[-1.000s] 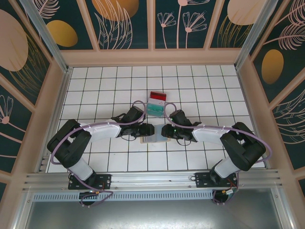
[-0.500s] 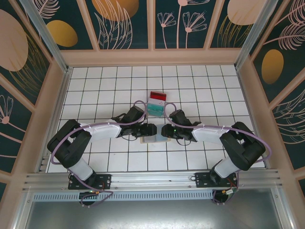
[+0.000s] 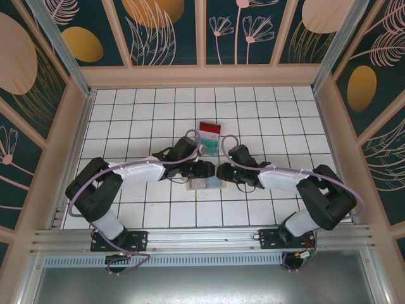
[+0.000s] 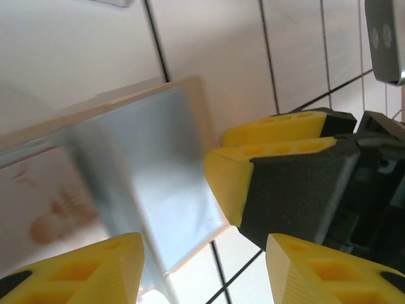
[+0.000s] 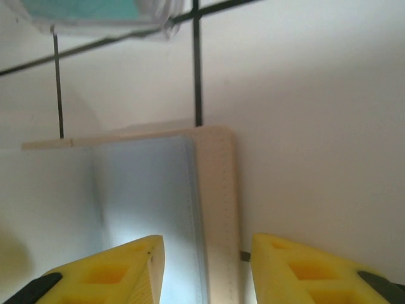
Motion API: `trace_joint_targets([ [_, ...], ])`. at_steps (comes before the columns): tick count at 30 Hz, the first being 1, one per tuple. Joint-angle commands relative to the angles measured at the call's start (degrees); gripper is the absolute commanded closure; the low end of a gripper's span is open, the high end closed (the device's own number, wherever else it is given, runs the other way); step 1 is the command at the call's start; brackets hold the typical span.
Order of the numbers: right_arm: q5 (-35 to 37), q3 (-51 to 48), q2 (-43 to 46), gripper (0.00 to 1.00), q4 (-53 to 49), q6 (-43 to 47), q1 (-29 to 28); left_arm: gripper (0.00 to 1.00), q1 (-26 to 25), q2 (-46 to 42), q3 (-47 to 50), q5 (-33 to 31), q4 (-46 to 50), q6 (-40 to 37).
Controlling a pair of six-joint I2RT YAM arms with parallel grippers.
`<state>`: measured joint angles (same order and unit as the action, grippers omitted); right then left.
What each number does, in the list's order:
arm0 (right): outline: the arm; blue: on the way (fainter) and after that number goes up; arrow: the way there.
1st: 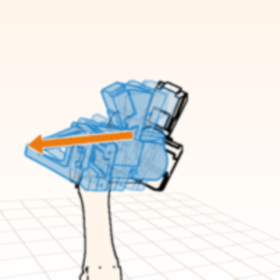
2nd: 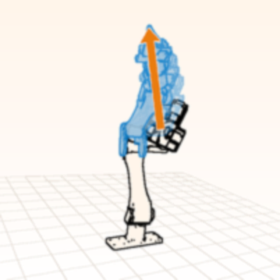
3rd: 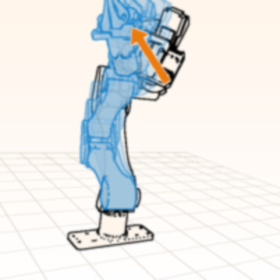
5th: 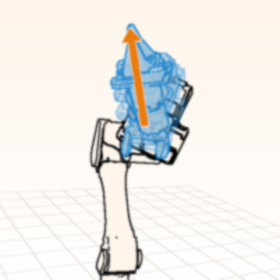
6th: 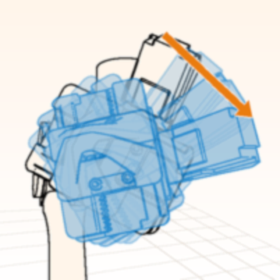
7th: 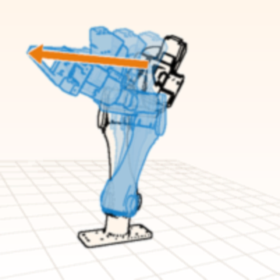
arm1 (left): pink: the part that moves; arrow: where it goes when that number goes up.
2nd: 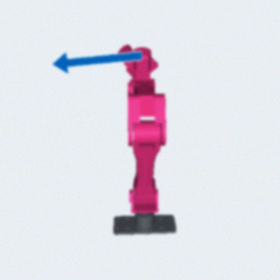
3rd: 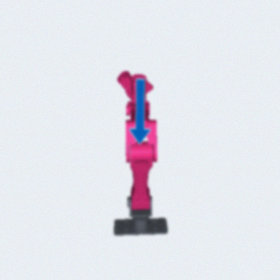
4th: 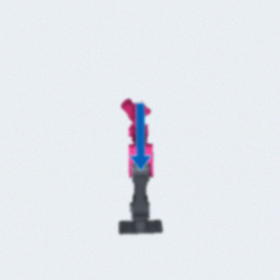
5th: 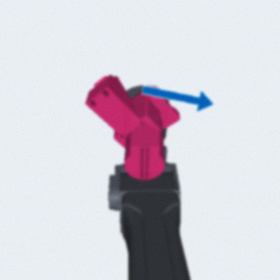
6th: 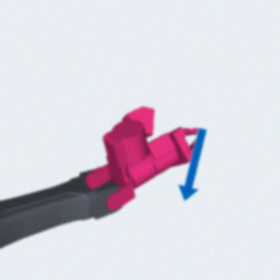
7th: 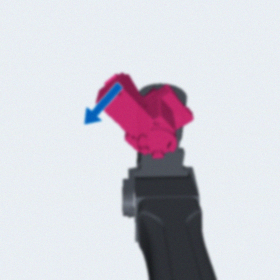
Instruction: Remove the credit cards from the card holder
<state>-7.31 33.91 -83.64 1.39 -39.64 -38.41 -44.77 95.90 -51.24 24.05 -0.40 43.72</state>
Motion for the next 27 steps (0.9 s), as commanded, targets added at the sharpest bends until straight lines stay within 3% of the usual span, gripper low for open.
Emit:
trace_joint_targets([
  [1, 2.4, -2.2, 4.6, 0.58, -1.4, -1.1, 2.2, 0.46, -1.2, 3.3, -3.6, 1.9, 0.0, -1.7],
  [9, 1.5, -3.6, 7.9, 0.56, -2.0, -0.9, 4.3, 0.45, -2.0, 5.5, -6.1, 3.8, 0.5, -2.7],
  [19, -6.8, -0.3, 5.9, 0.60, 3.8, 0.2, 2.3, 0.54, 1.6, -3.6, 0.7, -9.2, 7.1, -3.5],
  [27, -12.4, 3.8, -0.2, 0.67, 6.9, 0.6, -1.0, 0.64, 4.3, -5.3, 7.1, -9.2, 6.0, -2.6],
])
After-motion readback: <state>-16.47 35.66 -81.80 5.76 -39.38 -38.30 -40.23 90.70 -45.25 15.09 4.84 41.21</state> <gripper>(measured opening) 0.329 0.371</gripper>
